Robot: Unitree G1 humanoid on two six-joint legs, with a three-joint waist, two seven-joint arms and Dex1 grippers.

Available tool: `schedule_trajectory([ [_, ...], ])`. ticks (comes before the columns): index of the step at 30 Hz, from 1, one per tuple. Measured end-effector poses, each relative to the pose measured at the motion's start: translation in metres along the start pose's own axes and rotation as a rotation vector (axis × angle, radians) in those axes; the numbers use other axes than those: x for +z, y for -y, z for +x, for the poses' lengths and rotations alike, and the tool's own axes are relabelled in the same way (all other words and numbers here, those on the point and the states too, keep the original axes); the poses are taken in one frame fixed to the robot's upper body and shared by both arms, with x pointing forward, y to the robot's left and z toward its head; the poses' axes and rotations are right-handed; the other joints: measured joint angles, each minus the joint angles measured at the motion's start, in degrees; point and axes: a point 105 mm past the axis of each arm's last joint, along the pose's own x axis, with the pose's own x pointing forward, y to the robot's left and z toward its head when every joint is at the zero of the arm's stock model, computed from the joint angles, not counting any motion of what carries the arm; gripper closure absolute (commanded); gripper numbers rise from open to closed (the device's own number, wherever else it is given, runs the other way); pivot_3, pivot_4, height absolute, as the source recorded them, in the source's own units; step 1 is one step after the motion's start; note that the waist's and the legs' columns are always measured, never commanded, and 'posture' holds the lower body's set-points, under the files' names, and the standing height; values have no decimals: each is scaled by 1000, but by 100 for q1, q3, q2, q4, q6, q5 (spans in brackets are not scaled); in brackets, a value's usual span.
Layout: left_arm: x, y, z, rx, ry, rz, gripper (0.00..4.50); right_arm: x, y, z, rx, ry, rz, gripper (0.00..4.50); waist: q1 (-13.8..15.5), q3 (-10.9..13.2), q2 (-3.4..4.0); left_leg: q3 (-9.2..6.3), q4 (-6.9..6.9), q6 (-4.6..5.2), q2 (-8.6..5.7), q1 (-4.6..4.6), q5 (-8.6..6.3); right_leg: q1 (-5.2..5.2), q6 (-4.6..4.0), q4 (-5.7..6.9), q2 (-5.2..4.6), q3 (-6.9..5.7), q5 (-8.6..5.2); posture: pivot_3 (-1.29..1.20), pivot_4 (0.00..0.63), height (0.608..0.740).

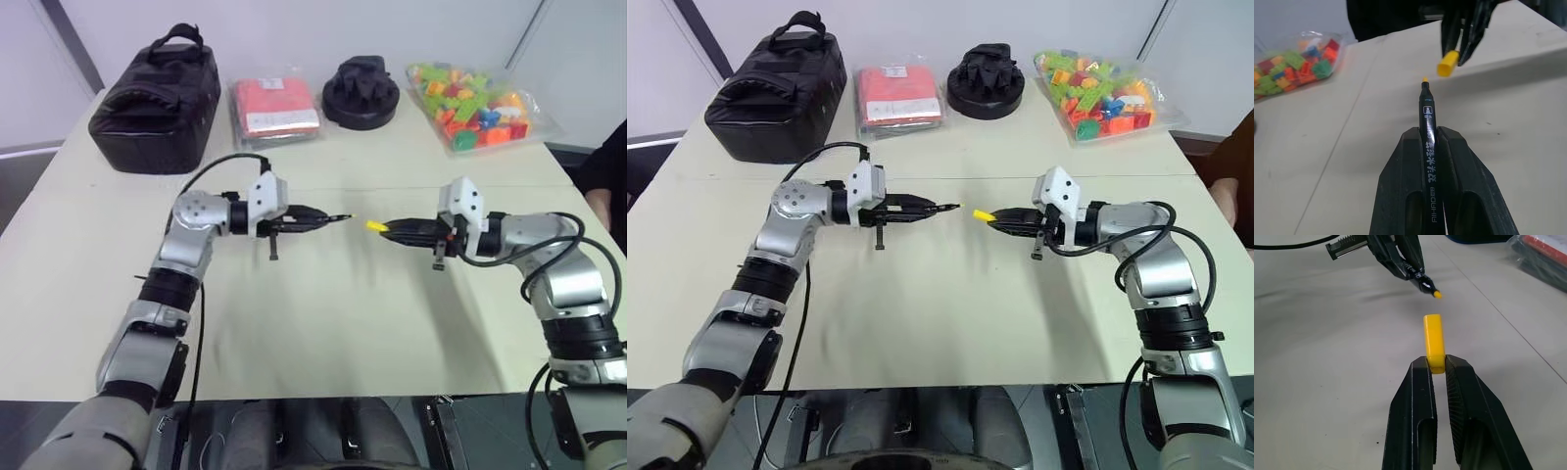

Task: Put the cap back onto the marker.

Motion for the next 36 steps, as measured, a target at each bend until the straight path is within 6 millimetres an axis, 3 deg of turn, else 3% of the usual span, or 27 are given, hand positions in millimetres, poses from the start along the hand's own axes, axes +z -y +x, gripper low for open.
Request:
schedule_trajectory([
  [36,0,6,9,-37,5,-3,4500,3,-5,6,-7,22,10,4457,1,0,0,-2,0,1,0,0,0,0,0,0,0,0,0,0,150,740],
])
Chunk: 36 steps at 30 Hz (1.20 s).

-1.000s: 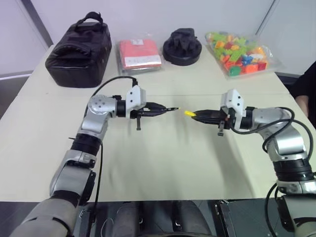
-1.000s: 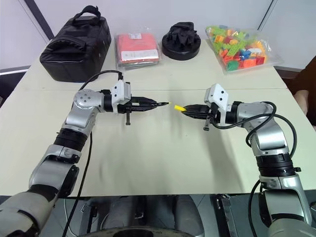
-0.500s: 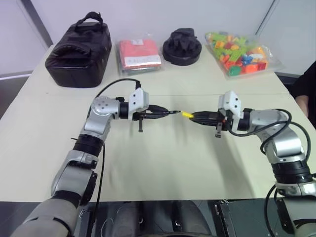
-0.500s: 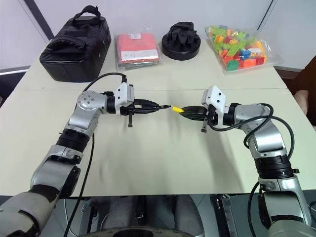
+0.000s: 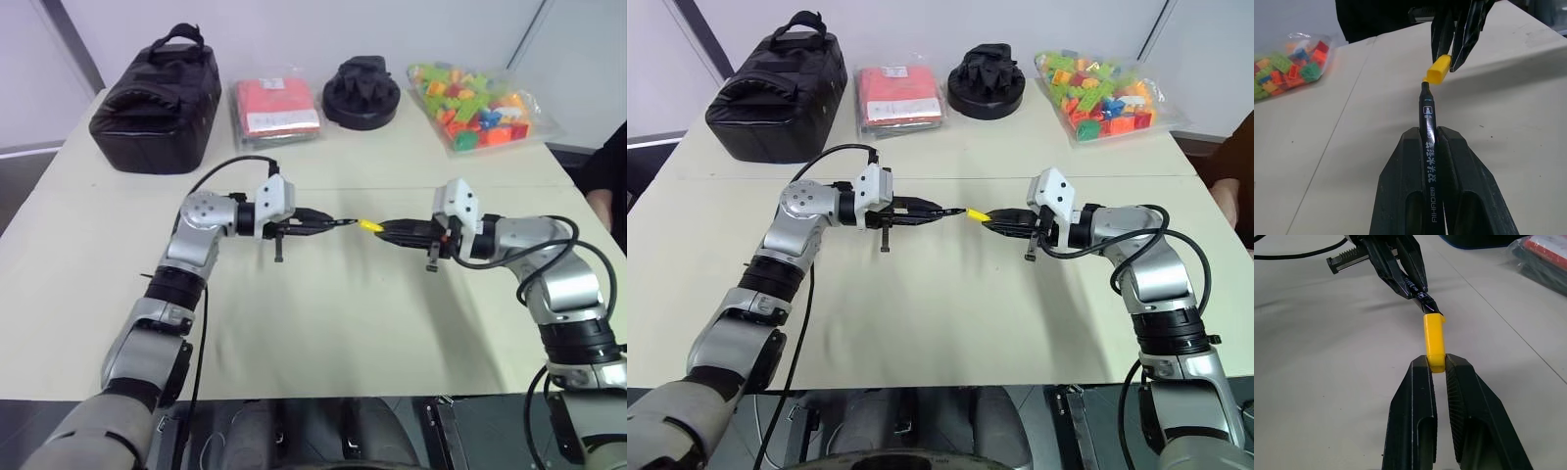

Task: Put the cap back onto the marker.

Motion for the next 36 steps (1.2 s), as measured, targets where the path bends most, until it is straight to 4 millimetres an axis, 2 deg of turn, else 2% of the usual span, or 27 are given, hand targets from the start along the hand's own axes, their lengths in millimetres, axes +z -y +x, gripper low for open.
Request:
schedule_trajectory([
  [12,-7,6,-3,-7,-11,-25,4500,-1,1,0,-9,0,1,4457,1,0,0,0,0,0,0,0,0,0,0,0,0,0,0,0,150,740],
  [36,-7,5,-3,-4,-11,-25,4500,-6,0,-1,-13,-8,11,4457,1,0,0,0,0,0,0,-1,0,0,0,0,0,0,0,0,150,740],
])
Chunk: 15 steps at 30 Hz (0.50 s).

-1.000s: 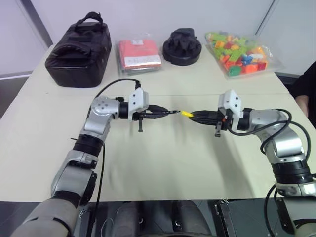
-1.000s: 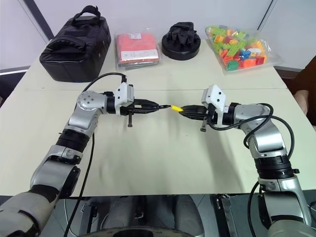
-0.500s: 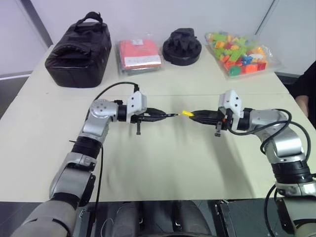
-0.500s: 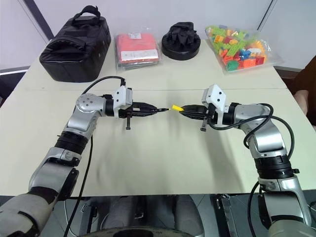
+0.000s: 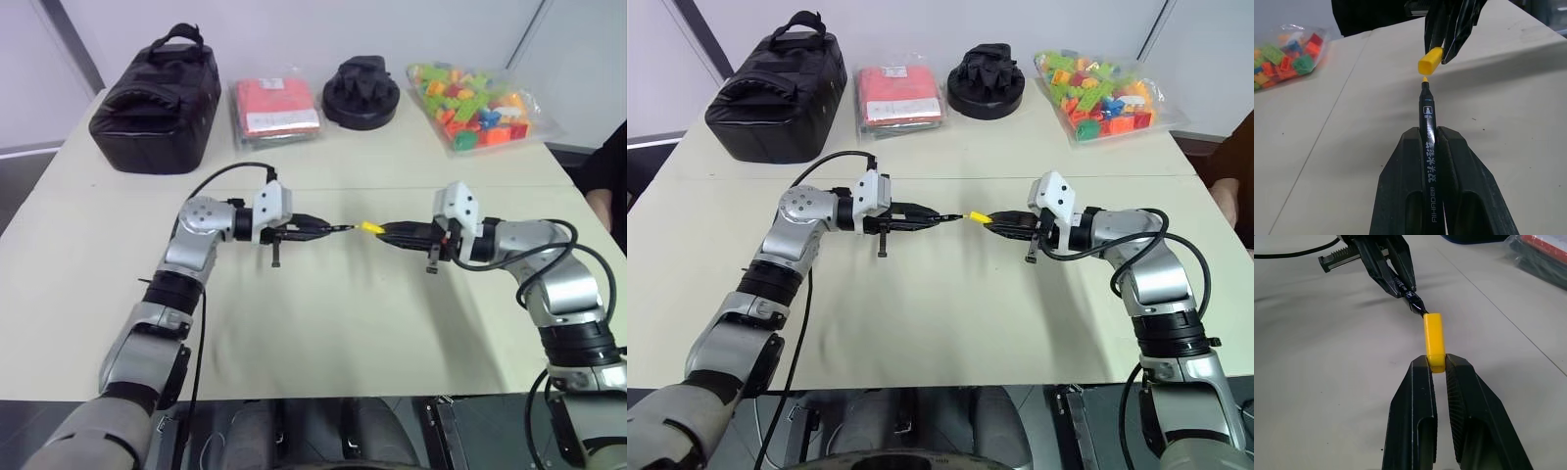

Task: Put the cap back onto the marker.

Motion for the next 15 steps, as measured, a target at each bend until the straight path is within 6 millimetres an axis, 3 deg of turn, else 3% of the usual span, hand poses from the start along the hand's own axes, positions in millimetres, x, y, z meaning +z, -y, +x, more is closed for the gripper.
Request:
schedule_trajectory([
  [15,2,2,3,-11,11,5,4500,-1,-2,4,8,-1,2,4457,0,0,0,0,0,0,0,0,0,0,0,0,0,0,0,0,150,740],
])
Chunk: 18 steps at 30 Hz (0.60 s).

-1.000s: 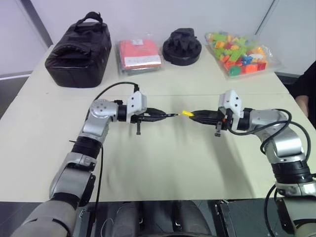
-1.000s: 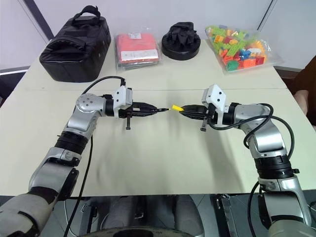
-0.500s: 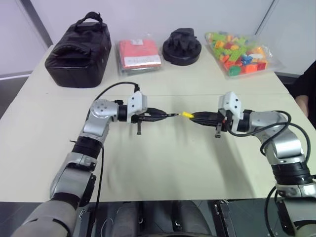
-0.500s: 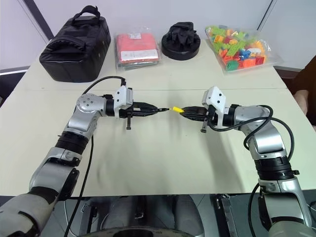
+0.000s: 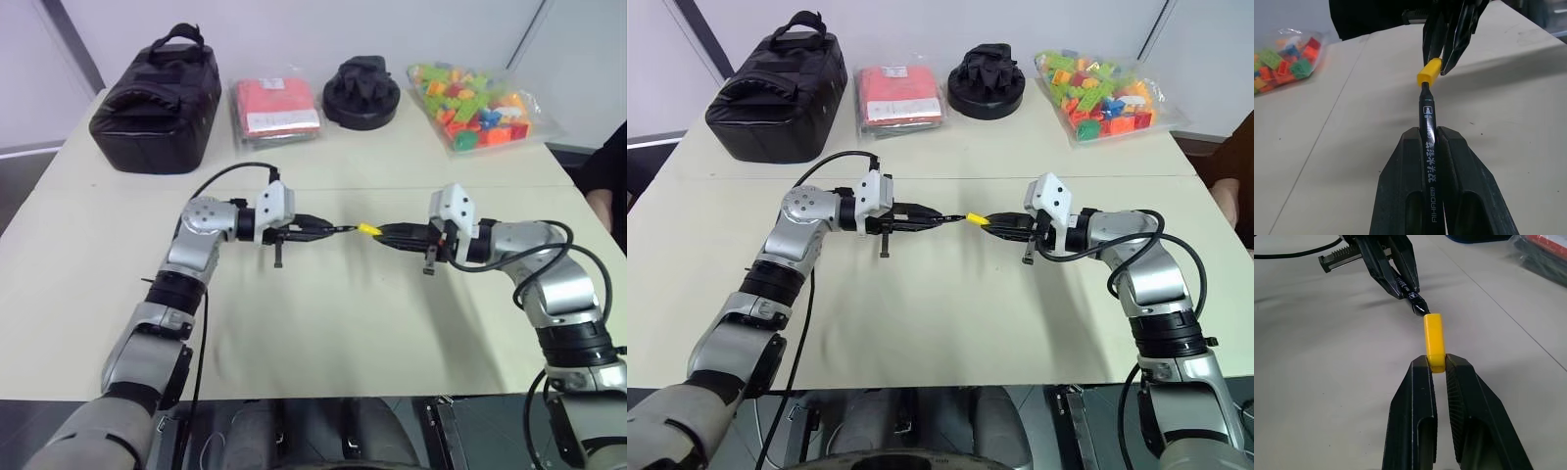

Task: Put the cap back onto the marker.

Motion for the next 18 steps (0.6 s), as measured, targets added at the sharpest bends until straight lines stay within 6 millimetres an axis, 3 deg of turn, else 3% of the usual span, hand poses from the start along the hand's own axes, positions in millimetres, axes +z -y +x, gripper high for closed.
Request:
schedule_trajectory([
  [9,-5,6,3,-54,-47,21,4500,-5,-7,5,72,-45,-5,4457,-2,0,0,1,0,0,-1,0,0,0,0,0,0,0,0,0,150,740],
  [18,-2,1,4,-79,-98,90,4500,1,3,15,157,-116,-84,4457,-4,0,0,2,-2,1,0,-2,-1,-4,-1,-2,2,0,0,0,150,740],
])
